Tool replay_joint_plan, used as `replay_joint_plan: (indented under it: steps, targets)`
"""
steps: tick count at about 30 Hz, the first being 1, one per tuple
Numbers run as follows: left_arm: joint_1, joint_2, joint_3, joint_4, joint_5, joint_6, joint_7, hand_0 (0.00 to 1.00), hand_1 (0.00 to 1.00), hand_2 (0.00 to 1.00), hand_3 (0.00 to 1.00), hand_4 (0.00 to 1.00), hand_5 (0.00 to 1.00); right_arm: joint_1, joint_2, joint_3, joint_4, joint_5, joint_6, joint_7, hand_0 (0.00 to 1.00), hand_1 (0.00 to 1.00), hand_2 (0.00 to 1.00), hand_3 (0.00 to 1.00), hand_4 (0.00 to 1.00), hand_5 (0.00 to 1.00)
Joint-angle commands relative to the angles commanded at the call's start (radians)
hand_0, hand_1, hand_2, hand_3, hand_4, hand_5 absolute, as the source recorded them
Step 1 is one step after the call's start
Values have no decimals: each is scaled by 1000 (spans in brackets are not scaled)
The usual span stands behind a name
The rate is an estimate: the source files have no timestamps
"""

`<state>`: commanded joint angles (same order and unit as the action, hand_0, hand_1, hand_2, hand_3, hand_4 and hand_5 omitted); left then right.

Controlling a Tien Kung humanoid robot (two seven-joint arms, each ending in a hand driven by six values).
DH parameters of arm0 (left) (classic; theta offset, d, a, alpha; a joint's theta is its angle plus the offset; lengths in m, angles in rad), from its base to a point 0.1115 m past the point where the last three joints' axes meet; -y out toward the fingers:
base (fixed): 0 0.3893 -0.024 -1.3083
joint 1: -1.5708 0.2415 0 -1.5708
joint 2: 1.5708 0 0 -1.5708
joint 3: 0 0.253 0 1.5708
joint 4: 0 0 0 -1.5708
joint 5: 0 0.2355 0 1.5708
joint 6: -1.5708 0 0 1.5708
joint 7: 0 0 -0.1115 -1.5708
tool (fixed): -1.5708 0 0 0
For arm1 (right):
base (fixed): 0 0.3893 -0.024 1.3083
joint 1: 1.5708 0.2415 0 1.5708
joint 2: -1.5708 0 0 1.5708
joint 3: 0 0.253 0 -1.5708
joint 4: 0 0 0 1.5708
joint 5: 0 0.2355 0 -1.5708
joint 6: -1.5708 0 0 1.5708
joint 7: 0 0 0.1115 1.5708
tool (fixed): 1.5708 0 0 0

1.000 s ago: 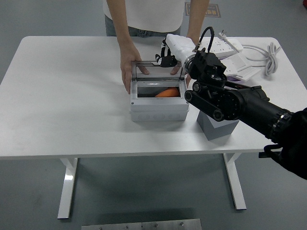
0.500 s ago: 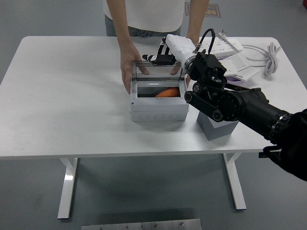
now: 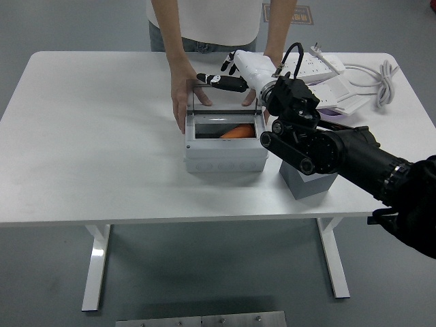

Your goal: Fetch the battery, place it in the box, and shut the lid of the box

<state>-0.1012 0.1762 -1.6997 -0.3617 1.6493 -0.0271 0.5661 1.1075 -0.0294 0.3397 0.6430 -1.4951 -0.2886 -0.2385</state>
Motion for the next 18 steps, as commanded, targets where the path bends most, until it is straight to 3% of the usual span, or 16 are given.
replay_joint_plan:
  steps: [14,15,18]
  targets:
    - [0,1,-2,-2,2,0,3,509,717,581,526,184,2,19,-5,-39,10,-39,-51,-68,778,627,612,641,998,968]
    - [1,1,-2,-2,3,-1,3,507,716,581,527,178,2,19,-5,-40,12,-43,-53,-72,476,366,444,569,998,969]
    - [1,3,-3,-2,3,0,4,507,716,581,527,178,2,21,-5,-41,17,-51,-56,-84,476,366,444,569,998,969]
